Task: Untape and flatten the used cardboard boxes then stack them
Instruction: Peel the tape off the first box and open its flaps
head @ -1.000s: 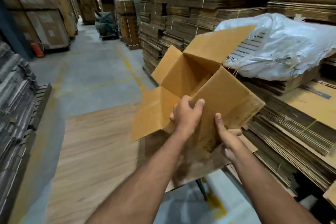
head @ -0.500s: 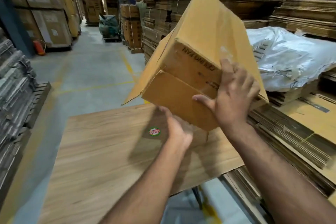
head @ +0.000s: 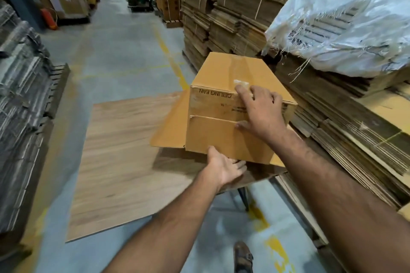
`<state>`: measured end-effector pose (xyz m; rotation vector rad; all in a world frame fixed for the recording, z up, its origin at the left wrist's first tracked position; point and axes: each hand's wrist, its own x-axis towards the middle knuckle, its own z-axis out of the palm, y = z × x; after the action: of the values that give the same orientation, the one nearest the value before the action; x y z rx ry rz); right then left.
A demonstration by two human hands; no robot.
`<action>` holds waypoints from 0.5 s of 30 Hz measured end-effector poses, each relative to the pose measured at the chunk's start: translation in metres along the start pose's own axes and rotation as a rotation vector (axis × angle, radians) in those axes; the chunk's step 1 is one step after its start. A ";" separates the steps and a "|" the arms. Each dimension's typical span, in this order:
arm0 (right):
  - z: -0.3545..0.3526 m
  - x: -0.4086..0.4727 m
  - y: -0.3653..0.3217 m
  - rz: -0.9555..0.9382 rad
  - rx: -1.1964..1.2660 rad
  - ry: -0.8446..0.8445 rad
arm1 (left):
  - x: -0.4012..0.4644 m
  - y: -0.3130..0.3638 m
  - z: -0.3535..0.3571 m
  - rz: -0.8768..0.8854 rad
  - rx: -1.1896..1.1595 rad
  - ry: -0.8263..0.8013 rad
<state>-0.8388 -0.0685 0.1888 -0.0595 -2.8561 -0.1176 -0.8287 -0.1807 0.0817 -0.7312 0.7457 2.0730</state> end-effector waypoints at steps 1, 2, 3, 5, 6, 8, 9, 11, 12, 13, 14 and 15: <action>0.000 0.003 0.000 -0.005 0.001 0.008 | 0.000 0.002 0.001 -0.001 0.036 0.019; -0.001 0.006 0.000 -0.014 -0.001 0.013 | 0.001 0.003 0.001 0.002 0.060 0.016; -0.001 0.009 0.000 -0.027 -0.008 0.014 | -0.001 0.004 0.002 0.003 0.093 0.021; 0.006 0.009 0.001 -0.050 -0.010 -0.003 | 0.002 0.006 0.001 -0.010 0.211 0.021; 0.015 0.006 0.003 -0.061 0.001 -0.044 | 0.000 0.007 0.002 -0.014 0.304 0.018; 0.044 -0.007 0.007 -0.082 0.021 -0.245 | 0.002 0.014 0.000 0.008 0.597 0.043; 0.059 -0.015 0.007 -0.088 0.015 -0.380 | 0.003 0.019 0.001 0.018 0.712 0.047; 0.079 -0.021 0.008 -0.080 -0.001 -0.519 | 0.004 0.029 0.000 0.070 0.873 0.110; 0.081 -0.018 0.008 -0.071 0.008 -0.522 | 0.003 0.033 0.003 0.116 0.922 0.139; 0.080 -0.012 0.009 -0.071 0.026 -0.521 | 0.000 0.037 0.006 0.156 0.978 0.153; 0.075 -0.006 0.010 -0.076 0.049 -0.529 | 0.000 0.041 0.010 0.203 1.065 0.176; 0.072 0.000 0.012 -0.074 0.083 -0.538 | 0.001 0.043 0.014 0.248 1.203 0.189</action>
<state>-0.8581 -0.0502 0.1213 0.0378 -3.3977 0.0057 -0.8678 -0.1924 0.1013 -0.1245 1.9797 1.3387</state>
